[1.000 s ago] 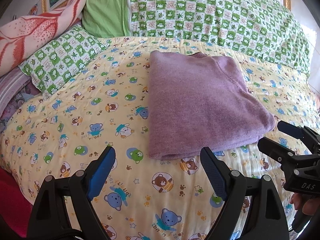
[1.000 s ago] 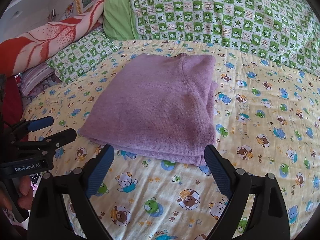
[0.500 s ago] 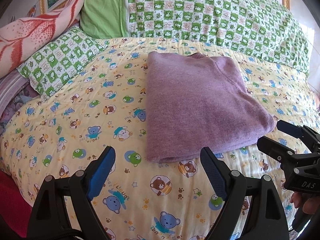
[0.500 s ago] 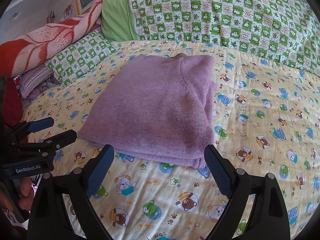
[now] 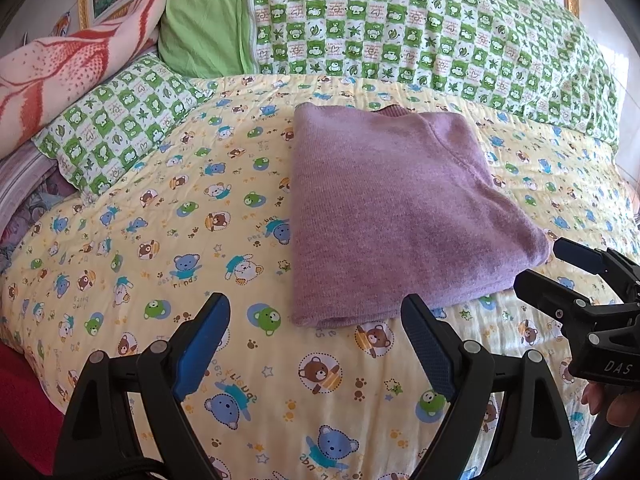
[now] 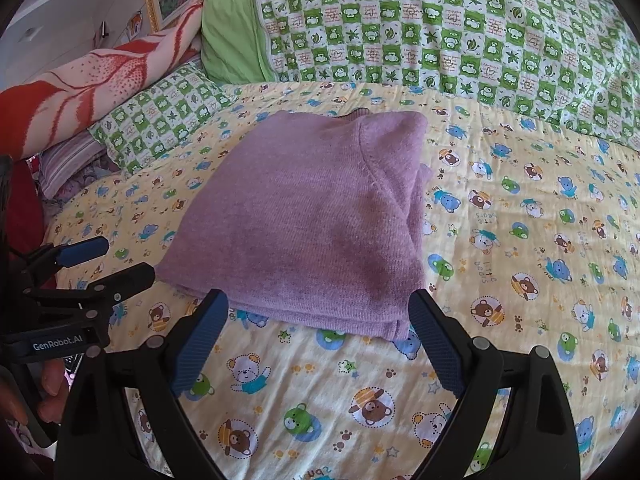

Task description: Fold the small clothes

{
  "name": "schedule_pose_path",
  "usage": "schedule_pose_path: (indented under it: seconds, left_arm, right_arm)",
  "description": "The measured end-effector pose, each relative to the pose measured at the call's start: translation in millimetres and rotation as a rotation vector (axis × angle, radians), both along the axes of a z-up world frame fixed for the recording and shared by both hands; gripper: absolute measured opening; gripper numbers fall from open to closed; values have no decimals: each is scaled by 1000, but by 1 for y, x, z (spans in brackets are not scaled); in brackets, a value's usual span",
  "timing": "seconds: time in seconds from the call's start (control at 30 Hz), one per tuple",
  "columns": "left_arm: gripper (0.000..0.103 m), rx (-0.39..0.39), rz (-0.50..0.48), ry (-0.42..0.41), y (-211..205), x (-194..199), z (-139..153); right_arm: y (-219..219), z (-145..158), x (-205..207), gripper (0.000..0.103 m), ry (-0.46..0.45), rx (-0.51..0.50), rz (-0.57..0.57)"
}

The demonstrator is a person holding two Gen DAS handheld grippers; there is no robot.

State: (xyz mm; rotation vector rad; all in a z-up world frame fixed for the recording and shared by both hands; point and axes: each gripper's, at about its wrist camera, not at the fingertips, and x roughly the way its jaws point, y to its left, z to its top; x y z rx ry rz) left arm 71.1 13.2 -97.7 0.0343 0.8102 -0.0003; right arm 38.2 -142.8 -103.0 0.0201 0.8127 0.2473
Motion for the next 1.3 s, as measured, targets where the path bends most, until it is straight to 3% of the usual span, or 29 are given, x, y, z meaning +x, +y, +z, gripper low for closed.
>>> schedule_pose_path:
  seconds: [1.3]
  left_arm:
    - [88,22,-12,10,-4,4,3]
  right_arm:
    - [-1,6,2,92,-8,11,-13]
